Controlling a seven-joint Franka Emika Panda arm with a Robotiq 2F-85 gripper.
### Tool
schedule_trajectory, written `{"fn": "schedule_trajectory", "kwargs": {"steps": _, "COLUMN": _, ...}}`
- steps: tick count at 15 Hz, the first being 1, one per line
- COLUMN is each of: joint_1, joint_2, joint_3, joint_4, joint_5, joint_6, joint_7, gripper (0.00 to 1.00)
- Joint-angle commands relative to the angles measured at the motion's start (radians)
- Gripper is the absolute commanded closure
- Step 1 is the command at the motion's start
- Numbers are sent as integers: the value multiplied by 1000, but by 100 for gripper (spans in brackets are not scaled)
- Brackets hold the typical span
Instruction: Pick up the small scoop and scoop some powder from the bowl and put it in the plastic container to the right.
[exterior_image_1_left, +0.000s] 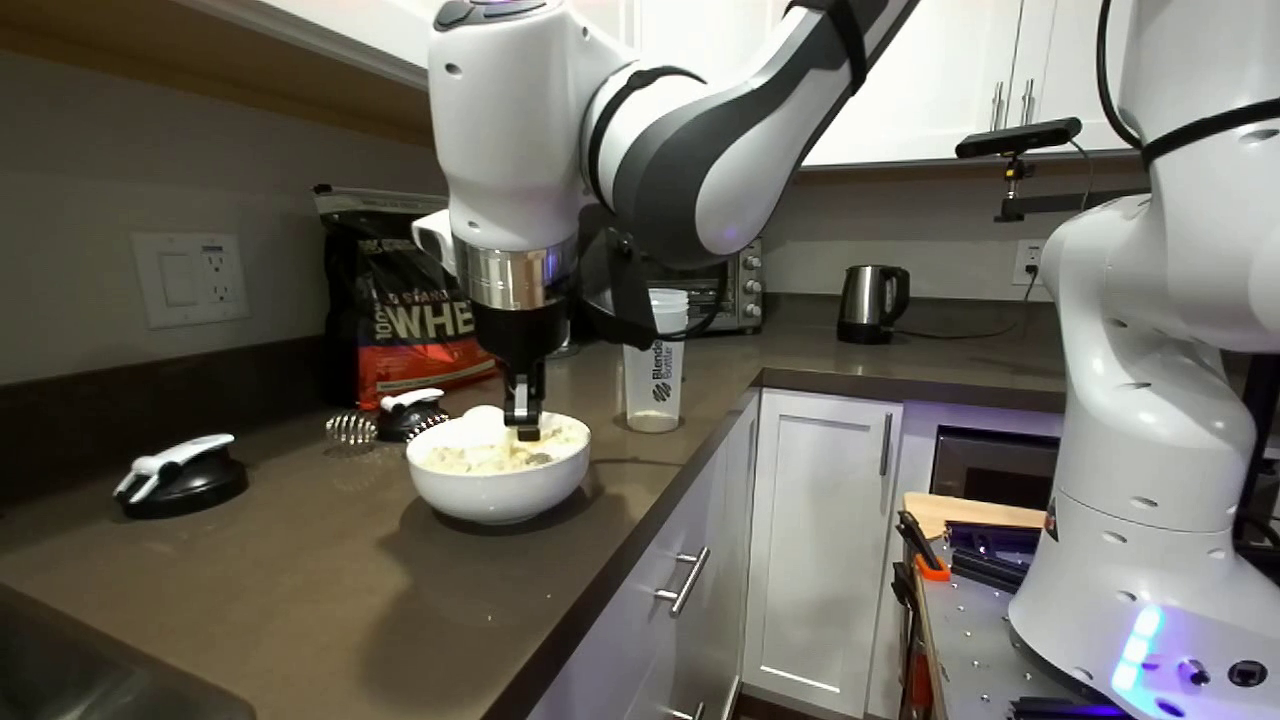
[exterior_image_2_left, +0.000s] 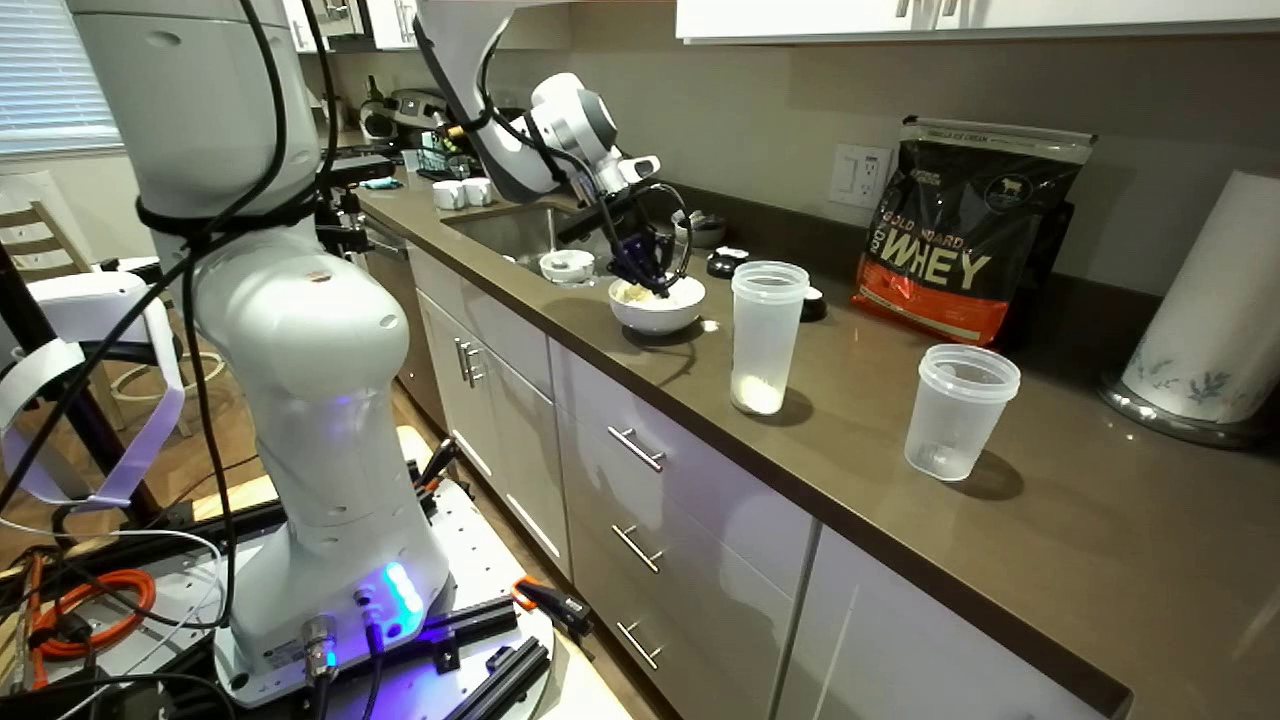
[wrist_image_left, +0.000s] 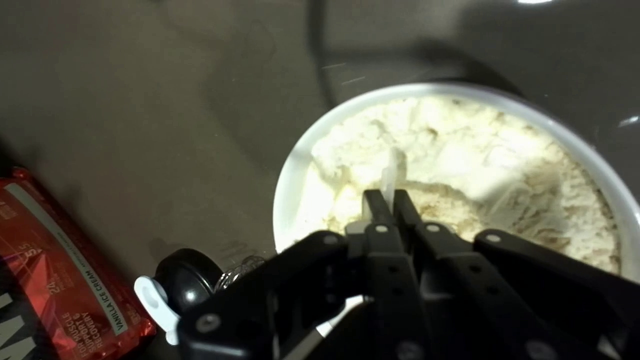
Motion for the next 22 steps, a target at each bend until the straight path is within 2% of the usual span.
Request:
{"fn": "schedule_trajectory", "kwargs": {"steps": 1, "joint_1": -2, "joint_2": -2, "joint_3": 8, "joint_4": -9, "joint_5": 46, "joint_6": 13, "joint_7": -20, "gripper": 97}}
{"fn": "schedule_trajectory", "kwargs": {"steps": 9, "joint_1": -7, "joint_2": 2, "joint_3": 5, "joint_4": -8, "joint_5": 238, "joint_6": 67, "joint_7": -80, "gripper": 97}}
{"fn": "schedule_trajectory", "kwargs": {"steps": 22, "joint_1": -26, "joint_2": -13, "joint_3": -30, "joint_4": 3, "joint_5": 275, "joint_6": 74, "joint_7": -88, "gripper": 97}}
